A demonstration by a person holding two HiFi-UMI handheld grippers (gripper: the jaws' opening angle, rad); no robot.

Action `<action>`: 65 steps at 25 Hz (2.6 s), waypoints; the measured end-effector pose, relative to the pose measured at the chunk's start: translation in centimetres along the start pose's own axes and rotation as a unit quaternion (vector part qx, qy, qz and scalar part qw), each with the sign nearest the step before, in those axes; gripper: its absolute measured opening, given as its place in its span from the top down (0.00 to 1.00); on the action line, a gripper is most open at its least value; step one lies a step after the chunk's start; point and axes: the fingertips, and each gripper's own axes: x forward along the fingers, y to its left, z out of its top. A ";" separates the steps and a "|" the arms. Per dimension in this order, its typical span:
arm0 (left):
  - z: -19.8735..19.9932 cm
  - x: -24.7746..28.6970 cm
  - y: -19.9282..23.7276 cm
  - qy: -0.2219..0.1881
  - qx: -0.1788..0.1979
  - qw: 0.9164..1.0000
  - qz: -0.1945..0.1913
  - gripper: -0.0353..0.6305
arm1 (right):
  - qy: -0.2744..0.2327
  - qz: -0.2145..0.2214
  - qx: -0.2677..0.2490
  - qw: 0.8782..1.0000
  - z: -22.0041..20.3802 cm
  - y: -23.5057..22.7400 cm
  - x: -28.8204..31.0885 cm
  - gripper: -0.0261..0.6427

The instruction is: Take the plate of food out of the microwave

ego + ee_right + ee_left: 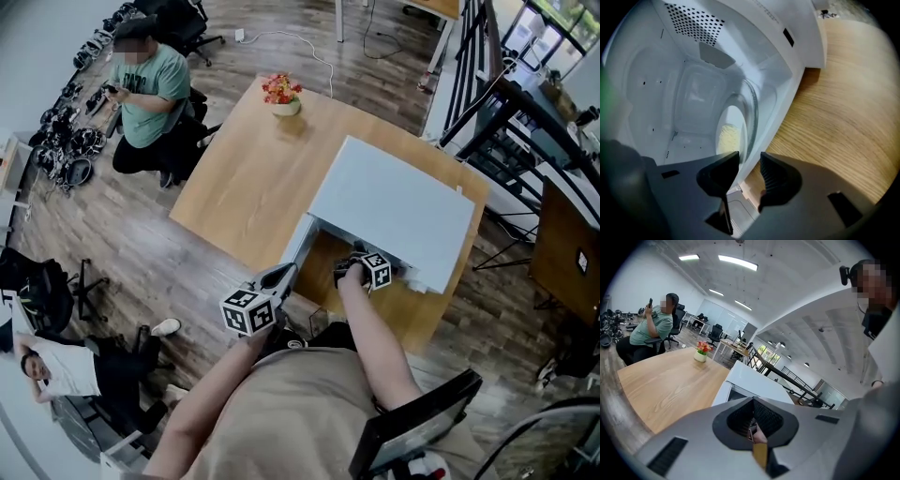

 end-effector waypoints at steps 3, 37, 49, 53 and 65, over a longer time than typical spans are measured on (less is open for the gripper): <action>0.1 -0.2 0.3 -0.001 -0.001 1.000 0.003 0.94 | 0.003 -0.002 0.005 1.000 -0.5 -0.1 -0.8 0.82; -0.9 1.3 -3.8 0.011 0.009 1.000 0.003 0.94 | 0.062 0.151 0.017 0.986 0.3 0.1 -3.6 0.94; -0.9 0.2 -3.2 0.005 0.008 1.000 0.019 0.94 | 0.067 0.176 -0.004 0.982 -0.3 0.9 -2.7 0.94; -0.9 0.2 -3.2 0.006 0.008 1.000 0.021 0.94 | 0.076 0.205 -0.002 0.976 -0.6 2.1 -3.6 0.94; -1.4 0.7 -3.2 0.013 0.009 1.000 0.013 0.94 | 0.085 0.239 -0.001 0.967 -0.3 2.3 -5.2 0.94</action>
